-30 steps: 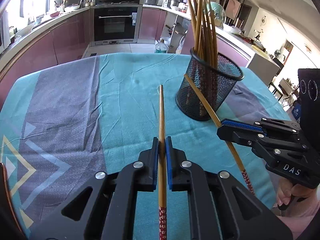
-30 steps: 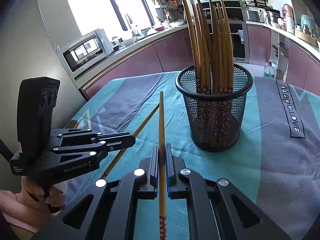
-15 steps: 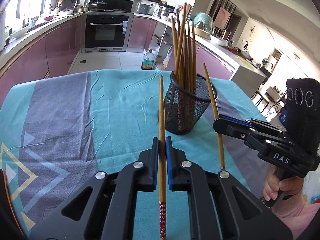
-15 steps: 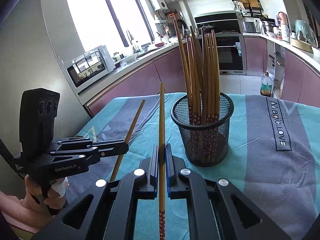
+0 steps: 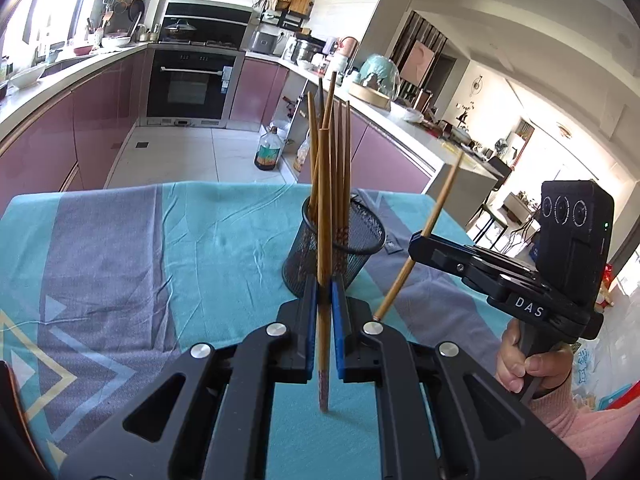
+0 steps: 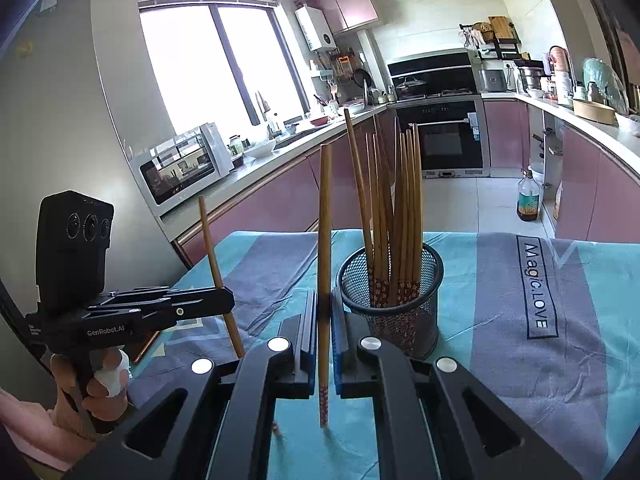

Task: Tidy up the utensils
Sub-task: 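Carry the left gripper's chopstick upright over the mesh cup while the right gripper carries its own, then lower the left gripper's chopstick into the mesh cup while the right gripper lowers its own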

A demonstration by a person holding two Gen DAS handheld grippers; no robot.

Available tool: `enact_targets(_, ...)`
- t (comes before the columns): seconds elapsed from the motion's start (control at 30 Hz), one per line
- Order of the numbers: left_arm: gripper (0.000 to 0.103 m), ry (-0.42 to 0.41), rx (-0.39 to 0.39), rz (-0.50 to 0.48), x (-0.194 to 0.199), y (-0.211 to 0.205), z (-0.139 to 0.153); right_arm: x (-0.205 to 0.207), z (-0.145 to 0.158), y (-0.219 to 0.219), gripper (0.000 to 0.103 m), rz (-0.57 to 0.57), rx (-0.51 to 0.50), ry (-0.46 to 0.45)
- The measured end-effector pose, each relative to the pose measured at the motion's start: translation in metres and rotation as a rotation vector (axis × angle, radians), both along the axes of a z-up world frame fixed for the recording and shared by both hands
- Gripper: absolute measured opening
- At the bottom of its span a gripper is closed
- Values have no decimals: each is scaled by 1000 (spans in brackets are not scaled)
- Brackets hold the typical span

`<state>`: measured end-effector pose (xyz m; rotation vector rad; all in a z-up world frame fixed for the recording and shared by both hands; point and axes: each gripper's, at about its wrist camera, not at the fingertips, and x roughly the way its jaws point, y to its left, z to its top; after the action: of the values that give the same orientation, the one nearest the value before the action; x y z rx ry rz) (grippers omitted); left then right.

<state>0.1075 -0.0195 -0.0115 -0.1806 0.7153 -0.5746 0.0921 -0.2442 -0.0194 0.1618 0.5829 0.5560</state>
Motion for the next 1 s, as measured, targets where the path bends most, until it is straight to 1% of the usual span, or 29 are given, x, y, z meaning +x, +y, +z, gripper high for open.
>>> enact_targets(0.43,8,-71,-37,16,6,2,31,5,23,-6,5,-11,2,-66)
enact_targets(0.6,8,-92,-39,9,9,-3,38,2,31,-9,5,-18,-1,-93)
enact_targets(1.0,8,-179,-33,-5,7,-12,71,1,55,-15,5,-31,-4,-164)
